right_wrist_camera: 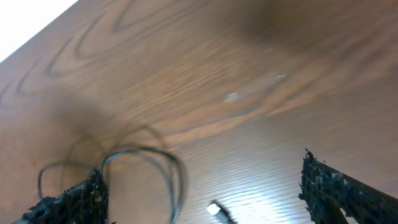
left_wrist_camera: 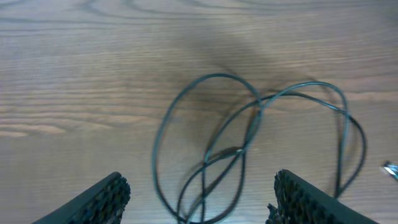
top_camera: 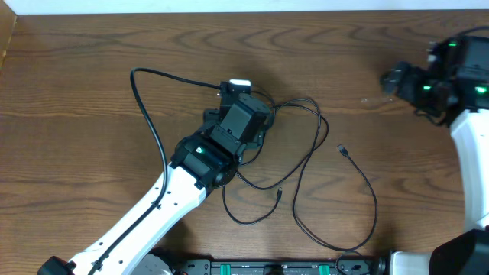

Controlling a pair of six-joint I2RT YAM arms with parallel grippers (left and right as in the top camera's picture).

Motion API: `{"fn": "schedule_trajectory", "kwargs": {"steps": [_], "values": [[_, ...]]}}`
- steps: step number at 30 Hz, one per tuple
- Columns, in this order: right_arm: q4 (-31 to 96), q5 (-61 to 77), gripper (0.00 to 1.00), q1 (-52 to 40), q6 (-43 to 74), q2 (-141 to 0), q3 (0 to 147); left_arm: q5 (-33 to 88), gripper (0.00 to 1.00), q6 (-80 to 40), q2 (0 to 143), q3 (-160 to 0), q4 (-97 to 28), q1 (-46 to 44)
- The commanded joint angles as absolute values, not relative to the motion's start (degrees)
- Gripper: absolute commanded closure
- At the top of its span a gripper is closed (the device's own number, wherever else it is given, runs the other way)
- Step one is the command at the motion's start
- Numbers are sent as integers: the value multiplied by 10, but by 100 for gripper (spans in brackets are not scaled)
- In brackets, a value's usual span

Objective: Untangle cables

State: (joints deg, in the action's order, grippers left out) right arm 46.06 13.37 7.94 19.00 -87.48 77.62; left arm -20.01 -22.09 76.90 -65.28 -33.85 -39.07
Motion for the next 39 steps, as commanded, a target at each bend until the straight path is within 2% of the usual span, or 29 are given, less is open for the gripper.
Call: {"fn": "schedule_trajectory", "kwargs": {"steps": [1,7,15,22,29,39], "values": [[463,119,3,25,208,-887,765,-232,22,-218,773,-649,-347,-371],[470,111,3,-43,240,-914,761,-232,19,-218,773,-649,-374,-324],[480,111,9,-134,287,-984,761,-232,19,-215,773,-649,-386,-278],[483,98,20,-211,316,-1055,761,-232,19,-188,773,-646,-401,-234],[521,30,18,-231,345,-1058,761,-201,19,-95,775,-632,-409,-222],[547,29,19,-234,392,-1058,760,-185,18,-92,775,-630,-409,-222]]}}
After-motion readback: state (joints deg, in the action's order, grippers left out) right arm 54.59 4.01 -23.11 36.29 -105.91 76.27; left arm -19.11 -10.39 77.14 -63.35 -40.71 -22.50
